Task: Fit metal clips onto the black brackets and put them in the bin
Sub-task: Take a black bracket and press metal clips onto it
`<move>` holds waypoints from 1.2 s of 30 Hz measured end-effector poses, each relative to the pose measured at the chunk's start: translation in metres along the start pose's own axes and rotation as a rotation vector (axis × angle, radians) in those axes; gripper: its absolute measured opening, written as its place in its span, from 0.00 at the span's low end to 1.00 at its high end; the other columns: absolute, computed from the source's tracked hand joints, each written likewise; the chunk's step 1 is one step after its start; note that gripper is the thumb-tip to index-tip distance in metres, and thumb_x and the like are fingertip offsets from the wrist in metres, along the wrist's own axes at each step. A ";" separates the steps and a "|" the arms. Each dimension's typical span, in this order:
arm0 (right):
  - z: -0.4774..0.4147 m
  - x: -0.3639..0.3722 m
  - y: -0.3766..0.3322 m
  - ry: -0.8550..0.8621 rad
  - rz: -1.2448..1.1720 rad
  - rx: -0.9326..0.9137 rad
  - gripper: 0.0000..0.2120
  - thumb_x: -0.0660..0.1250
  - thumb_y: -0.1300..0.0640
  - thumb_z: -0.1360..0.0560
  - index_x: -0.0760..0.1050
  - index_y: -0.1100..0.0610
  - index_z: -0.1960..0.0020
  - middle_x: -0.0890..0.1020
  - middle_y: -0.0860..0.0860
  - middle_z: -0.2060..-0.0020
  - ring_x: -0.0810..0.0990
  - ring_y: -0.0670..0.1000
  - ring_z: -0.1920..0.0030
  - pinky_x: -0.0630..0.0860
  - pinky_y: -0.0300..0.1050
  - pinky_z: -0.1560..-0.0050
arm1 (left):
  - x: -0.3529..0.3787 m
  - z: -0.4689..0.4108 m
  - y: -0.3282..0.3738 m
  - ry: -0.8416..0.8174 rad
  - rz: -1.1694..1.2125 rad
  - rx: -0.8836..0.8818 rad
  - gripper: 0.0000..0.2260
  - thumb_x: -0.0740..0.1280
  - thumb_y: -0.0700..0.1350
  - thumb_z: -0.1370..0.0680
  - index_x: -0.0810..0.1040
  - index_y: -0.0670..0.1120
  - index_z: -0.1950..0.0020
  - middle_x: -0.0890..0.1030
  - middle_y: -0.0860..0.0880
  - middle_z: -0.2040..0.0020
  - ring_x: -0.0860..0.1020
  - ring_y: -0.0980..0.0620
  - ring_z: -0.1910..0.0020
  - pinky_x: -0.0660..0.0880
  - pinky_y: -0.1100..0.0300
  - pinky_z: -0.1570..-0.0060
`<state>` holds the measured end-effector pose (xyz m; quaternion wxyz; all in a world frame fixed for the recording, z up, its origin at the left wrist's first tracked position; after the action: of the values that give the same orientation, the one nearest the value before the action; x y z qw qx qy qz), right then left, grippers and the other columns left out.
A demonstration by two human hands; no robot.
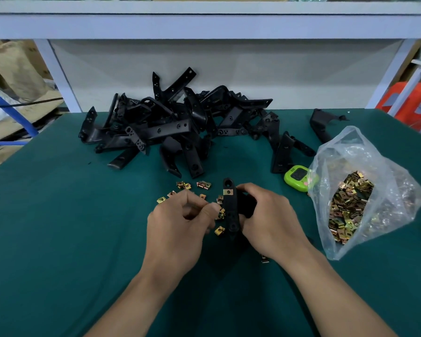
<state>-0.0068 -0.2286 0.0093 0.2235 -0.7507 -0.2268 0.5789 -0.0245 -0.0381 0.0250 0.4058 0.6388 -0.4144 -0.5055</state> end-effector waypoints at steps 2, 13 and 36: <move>0.000 0.000 0.000 0.004 0.003 -0.003 0.19 0.73 0.54 0.31 0.75 0.38 0.43 0.81 0.36 0.61 0.77 0.38 0.60 0.72 0.37 0.66 | -0.002 0.000 -0.003 0.015 -0.022 -0.021 0.05 0.75 0.56 0.27 0.81 0.59 0.60 0.80 0.55 0.74 0.75 0.59 0.76 0.70 0.69 0.73; 0.002 -0.002 0.000 -0.002 -0.013 0.021 0.20 0.73 0.53 0.32 0.75 0.38 0.44 0.82 0.36 0.61 0.80 0.43 0.59 0.79 0.46 0.60 | 0.004 -0.007 -0.011 -0.074 0.309 -0.139 0.13 0.72 0.36 0.22 0.88 0.55 0.55 0.88 0.47 0.59 0.87 0.48 0.58 0.82 0.60 0.58; 0.002 -0.009 -0.011 0.069 -0.098 -0.006 0.23 0.74 0.50 0.34 0.75 0.36 0.42 0.83 0.36 0.57 0.82 0.44 0.55 0.81 0.52 0.54 | 0.009 -0.002 -0.005 -0.222 0.328 -0.149 0.09 0.76 0.36 0.26 0.89 0.51 0.56 0.86 0.46 0.63 0.83 0.53 0.67 0.78 0.64 0.65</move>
<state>-0.0118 -0.2254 0.0223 0.2571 -0.7587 -0.2573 0.5405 -0.0205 -0.0443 0.0177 0.4806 0.4716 -0.5165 -0.5291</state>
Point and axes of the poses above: each hand's wrist, its own z-axis away from the middle knuckle, its own x-axis out of the palm, y = z × x, the point moved 5 cm from there along -z, towards the middle knuckle
